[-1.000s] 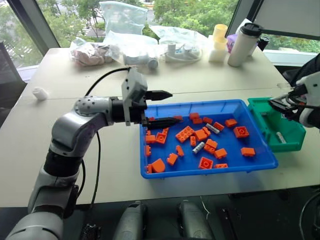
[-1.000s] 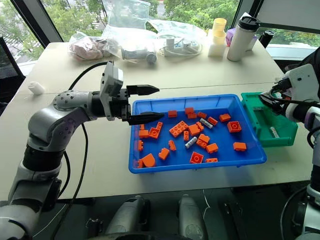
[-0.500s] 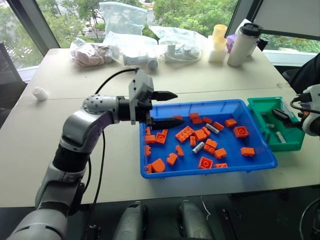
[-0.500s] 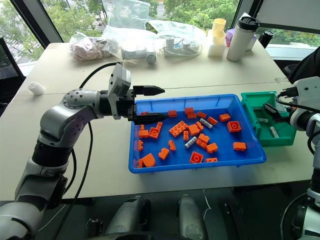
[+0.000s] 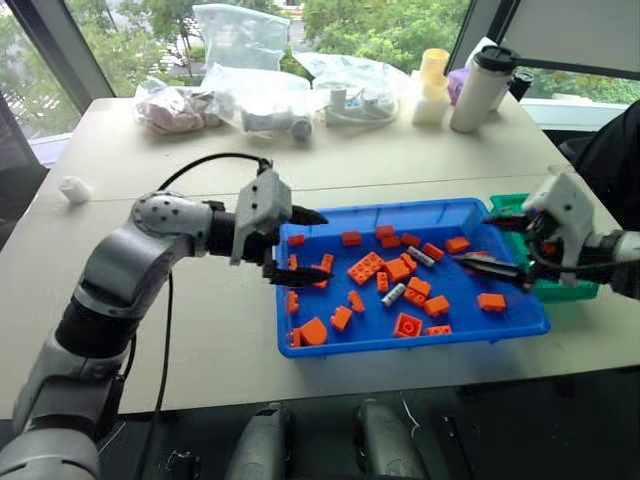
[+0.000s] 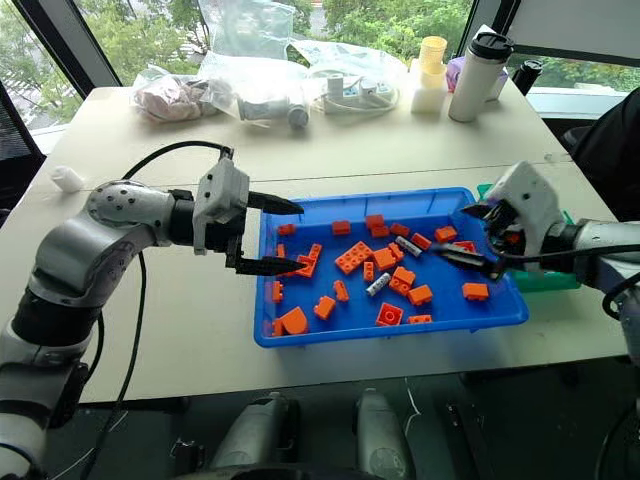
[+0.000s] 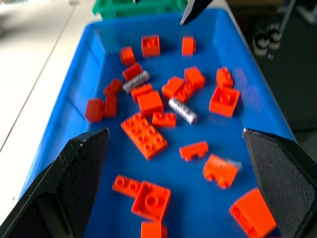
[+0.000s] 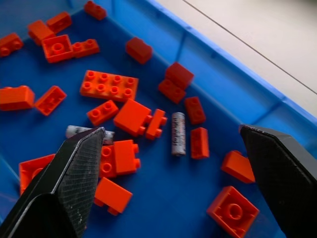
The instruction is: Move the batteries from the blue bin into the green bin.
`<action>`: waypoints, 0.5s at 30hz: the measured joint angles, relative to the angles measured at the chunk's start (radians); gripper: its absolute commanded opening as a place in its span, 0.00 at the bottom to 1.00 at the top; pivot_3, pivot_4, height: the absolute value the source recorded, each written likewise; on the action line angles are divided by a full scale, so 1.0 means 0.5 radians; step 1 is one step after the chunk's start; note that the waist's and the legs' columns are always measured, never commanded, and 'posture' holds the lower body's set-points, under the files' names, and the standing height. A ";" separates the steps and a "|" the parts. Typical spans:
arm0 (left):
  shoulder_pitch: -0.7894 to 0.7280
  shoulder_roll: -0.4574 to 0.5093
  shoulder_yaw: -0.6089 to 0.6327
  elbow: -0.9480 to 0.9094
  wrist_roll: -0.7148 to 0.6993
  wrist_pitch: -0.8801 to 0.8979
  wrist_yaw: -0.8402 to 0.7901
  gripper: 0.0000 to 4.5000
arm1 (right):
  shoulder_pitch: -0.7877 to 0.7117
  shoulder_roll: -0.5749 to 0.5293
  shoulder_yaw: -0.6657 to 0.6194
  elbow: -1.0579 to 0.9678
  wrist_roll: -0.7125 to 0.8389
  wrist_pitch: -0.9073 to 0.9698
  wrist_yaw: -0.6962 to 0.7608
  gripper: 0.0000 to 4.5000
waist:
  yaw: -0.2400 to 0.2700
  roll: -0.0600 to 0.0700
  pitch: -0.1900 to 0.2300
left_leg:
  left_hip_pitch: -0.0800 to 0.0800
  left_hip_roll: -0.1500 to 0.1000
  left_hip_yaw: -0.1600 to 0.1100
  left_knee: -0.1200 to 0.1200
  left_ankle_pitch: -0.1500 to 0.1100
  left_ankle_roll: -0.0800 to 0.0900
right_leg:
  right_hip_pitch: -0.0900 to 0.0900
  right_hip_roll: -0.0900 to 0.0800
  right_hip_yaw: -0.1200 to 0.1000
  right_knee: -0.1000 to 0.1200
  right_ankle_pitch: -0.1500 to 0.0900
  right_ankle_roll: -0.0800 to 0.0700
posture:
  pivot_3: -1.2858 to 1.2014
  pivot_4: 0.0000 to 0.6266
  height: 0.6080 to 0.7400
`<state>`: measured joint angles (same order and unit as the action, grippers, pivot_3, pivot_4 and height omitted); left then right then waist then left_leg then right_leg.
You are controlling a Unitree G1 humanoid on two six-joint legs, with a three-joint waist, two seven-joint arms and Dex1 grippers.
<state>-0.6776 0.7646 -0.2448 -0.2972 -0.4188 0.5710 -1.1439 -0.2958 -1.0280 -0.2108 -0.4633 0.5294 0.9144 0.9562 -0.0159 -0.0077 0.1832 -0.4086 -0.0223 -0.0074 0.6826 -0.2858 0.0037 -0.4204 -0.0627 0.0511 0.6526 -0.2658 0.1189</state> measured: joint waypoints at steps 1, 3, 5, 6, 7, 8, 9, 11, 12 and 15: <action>0.001 -0.004 -0.004 0.000 0.010 -0.016 -0.009 1.00 | -0.021 0.000 0.061 -0.016 0.012 -0.001 0.017 0.99 | 0.013 0.000 0.000 | 0.000 0.000 -0.002 0.002 0.000 0.000 | 0.003 0.000 -0.002 -0.001 0.000 0.000 | 0.52 0.24 1.00; 0.000 -0.029 -0.001 0.002 0.008 -0.019 -0.008 1.00 | -0.057 0.000 0.186 -0.037 0.019 -0.019 0.063 0.99 | 0.033 -0.001 0.000 | 0.000 0.000 -0.004 0.002 -0.001 0.001 | 0.006 -0.001 -0.004 -0.006 0.000 0.000 | 0.52 0.24 1.00; -0.001 -0.049 0.002 0.003 0.005 -0.018 -0.007 1.00 | -0.073 0.000 0.325 -0.026 -0.008 -0.079 0.109 0.99 | 0.043 -0.001 0.001 | -0.001 -0.001 -0.003 0.002 -0.002 0.003 | 0.005 -0.002 -0.003 -0.007 0.000 0.000 | 0.52 0.24 1.00; -0.004 -0.052 0.003 0.004 0.005 -0.018 -0.007 1.00 | -0.078 0.000 0.396 -0.014 -0.031 -0.109 0.129 0.99 | 0.045 -0.001 0.001 | -0.002 -0.001 -0.003 0.002 -0.002 0.003 | 0.004 -0.002 -0.003 -0.007 0.000 0.000 | 0.52 0.24 1.00; -0.007 -0.053 0.004 0.004 0.006 -0.018 -0.007 1.00 | -0.092 0.000 0.474 0.007 -0.064 -0.151 0.155 0.99 | 0.045 -0.001 0.001 | -0.002 -0.001 -0.003 0.002 -0.002 0.003 | 0.003 -0.002 -0.003 -0.007 0.000 0.000 | 0.52 0.24 1.00; -0.009 -0.055 0.005 0.005 0.007 -0.018 -0.008 1.00 | -0.116 0.000 0.555 0.035 -0.106 -0.200 0.184 0.99 | 0.043 -0.001 0.001 | -0.002 -0.001 -0.003 0.002 -0.002 0.003 | 0.002 -0.002 -0.003 -0.007 0.000 0.000 | 0.52 0.24 1.00; -0.011 -0.058 0.006 0.004 0.008 -0.018 -0.006 1.00 | -0.138 0.000 0.620 0.052 -0.143 -0.244 0.208 0.99 | 0.042 -0.001 0.001 | -0.002 -0.001 -0.003 0.002 -0.002 0.003 | 0.002 -0.002 -0.003 -0.007 0.000 0.000 | 0.52 0.24 1.00; -0.011 -0.059 0.008 0.003 0.010 -0.016 0.006 1.00 | -0.206 0.007 0.743 0.111 -0.220 -0.333 0.262 0.99 | 0.040 -0.001 0.001 | -0.002 -0.001 -0.003 0.002 -0.002 0.003 | 0.002 -0.001 -0.003 -0.006 0.000 0.000 | 0.52 0.24 1.00; -0.012 -0.065 0.008 0.002 0.012 -0.015 0.024 1.00 | -0.240 0.023 0.788 0.144 -0.252 -0.371 0.284 0.99 | 0.039 -0.001 0.001 | -0.002 0.000 -0.003 0.002 -0.002 0.003 | 0.002 -0.001 -0.003 -0.006 0.000 0.000 | 0.52 0.24 1.00; -0.010 -0.083 0.016 -0.006 0.012 0.015 0.080 1.00 | -0.329 0.090 0.883 0.272 -0.324 -0.450 0.332 0.99 | 0.037 -0.001 0.001 | -0.002 0.000 -0.003 0.002 -0.002 0.003 | 0.002 -0.001 -0.003 -0.006 0.000 0.000 | 0.52 0.24 1.00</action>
<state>-0.6825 0.7229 -0.2369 -0.2999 -0.4129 0.5783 -1.1038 -0.4604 -0.9830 0.2308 -0.3273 0.3676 0.6892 1.1222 0.0027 -0.0084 0.1835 -0.4096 -0.0224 -0.0088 0.6837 -0.2866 0.0050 -0.4196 -0.0632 0.0494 0.6498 -0.2658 0.1190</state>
